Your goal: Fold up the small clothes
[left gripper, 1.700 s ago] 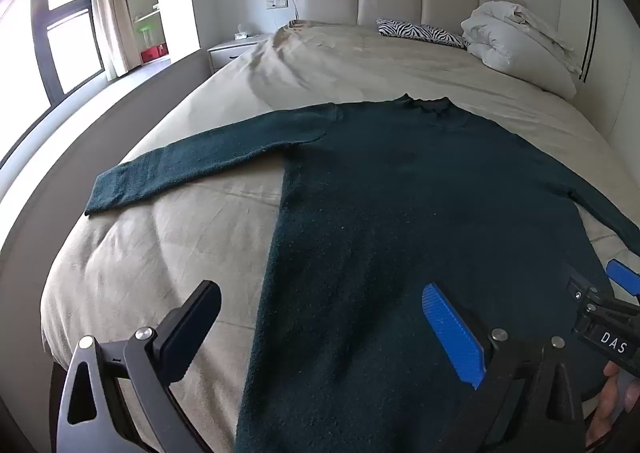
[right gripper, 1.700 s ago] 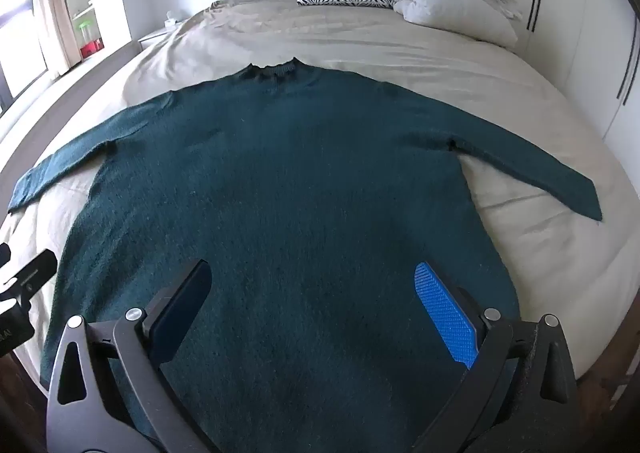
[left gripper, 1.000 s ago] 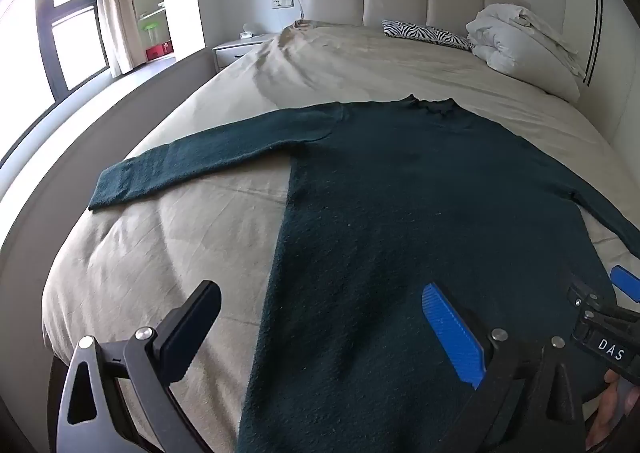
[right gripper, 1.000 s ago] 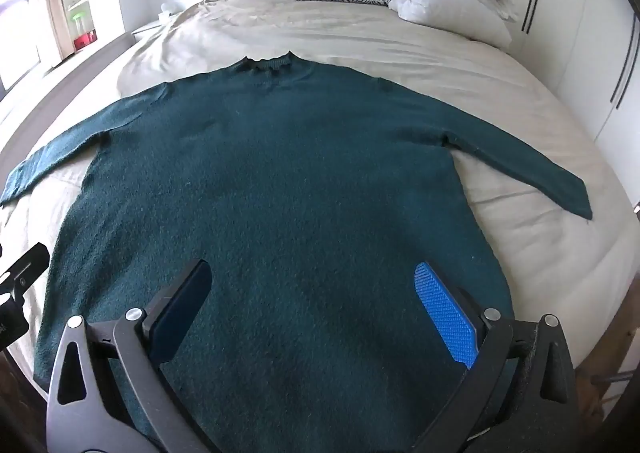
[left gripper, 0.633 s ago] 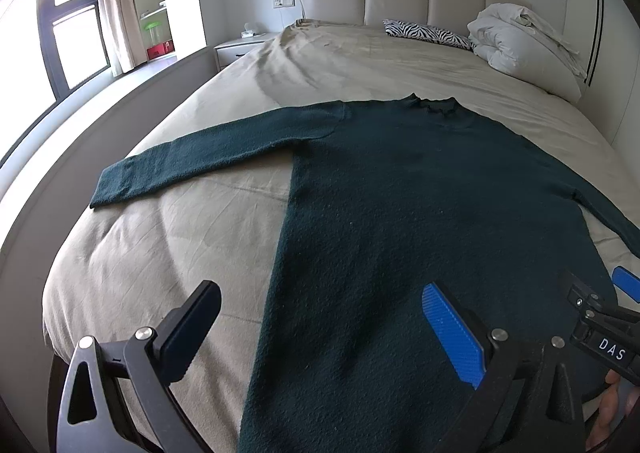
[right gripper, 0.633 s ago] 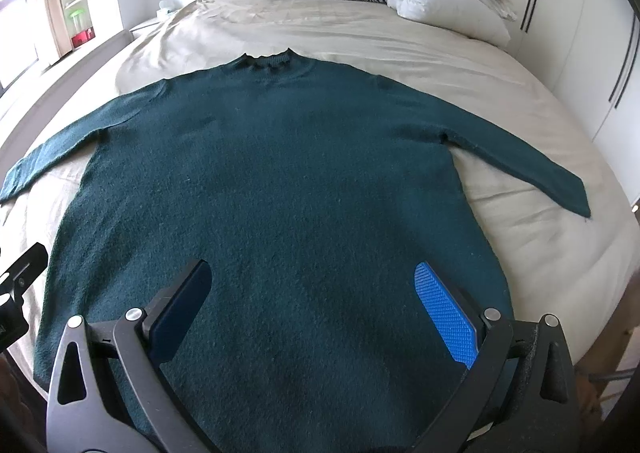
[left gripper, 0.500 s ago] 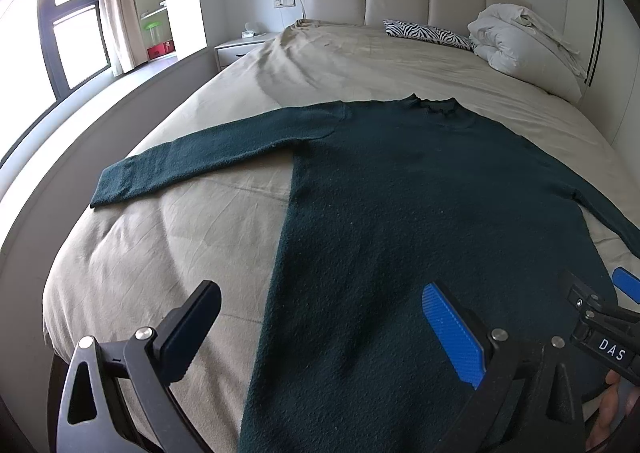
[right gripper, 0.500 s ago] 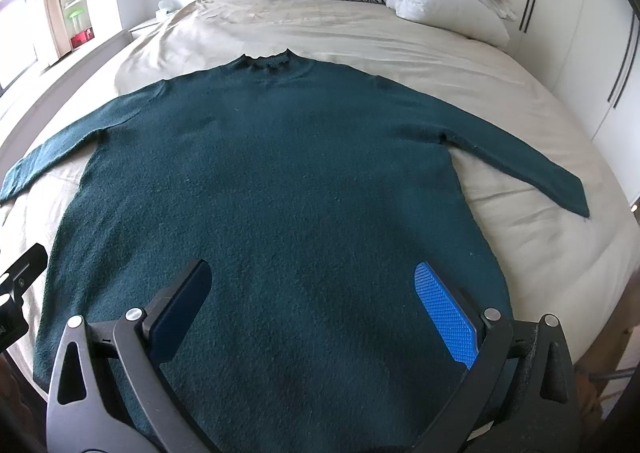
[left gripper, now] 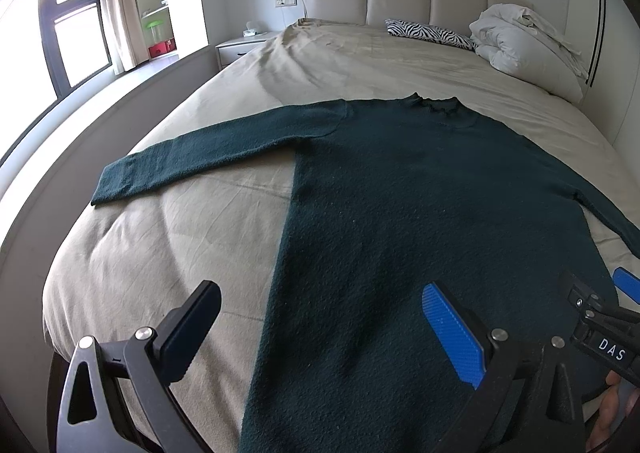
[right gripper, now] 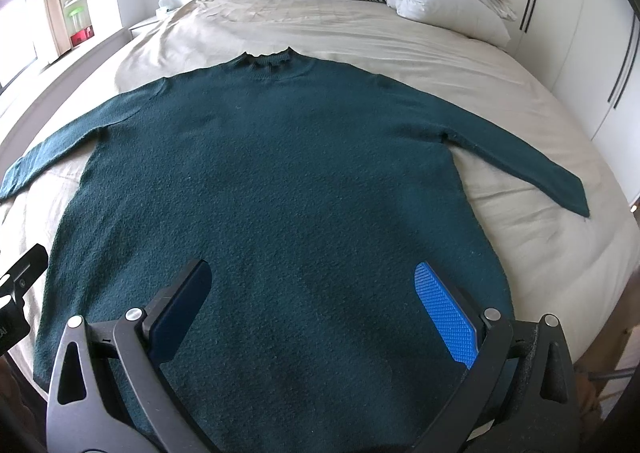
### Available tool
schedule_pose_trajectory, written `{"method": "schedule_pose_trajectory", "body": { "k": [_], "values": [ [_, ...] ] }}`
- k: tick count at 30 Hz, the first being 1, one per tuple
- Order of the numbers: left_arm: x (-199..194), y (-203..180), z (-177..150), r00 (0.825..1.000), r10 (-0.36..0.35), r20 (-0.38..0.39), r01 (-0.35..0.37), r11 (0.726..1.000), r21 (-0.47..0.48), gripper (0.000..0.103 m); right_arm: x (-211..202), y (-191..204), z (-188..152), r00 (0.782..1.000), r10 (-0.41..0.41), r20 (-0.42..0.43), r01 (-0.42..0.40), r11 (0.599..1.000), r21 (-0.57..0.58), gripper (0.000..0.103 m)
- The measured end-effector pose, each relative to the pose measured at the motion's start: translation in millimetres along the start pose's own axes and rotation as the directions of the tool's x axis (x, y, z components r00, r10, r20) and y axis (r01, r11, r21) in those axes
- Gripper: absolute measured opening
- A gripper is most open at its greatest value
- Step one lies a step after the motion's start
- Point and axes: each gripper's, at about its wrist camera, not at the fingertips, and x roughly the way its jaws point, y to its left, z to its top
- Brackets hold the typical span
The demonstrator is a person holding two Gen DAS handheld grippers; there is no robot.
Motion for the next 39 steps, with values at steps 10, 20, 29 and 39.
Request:
{"method": "schedule_pose_trajectory", "body": {
  "k": [10, 20, 29, 39],
  "values": [
    [0.0, -0.1, 0.2, 1.0, 0.0, -0.001, 0.0, 1.0, 0.001, 0.103, 0.7, 1.6, -0.6, 1.0, -0.003, 0.0, 0.003, 1.0, -0.003, 0.103],
    [0.1, -0.2, 0.2, 1.0, 0.0, -0.002, 0.0, 1.0, 0.001, 0.103, 1.0, 1.7, -1.5, 1.0, -0.003, -0.003, 0.003, 1.0, -0.002, 0.103],
    [0.3, -0.2, 0.4, 1.0, 0.0, -0.002, 0.0, 1.0, 0.0, 0.103, 1.1, 1.3, -2.5, 1.0, -0.003, -0.004, 0.003, 1.0, -0.001, 0.103],
    [1.0, 1.0, -0.7, 1.0, -0.002, -0.004, 0.002, 1.0, -0.001, 0.103, 1.6, 2.2, -3.0, 1.0, -0.003, -0.005, 0.003, 1.0, 0.0, 0.103]
  ]
}}
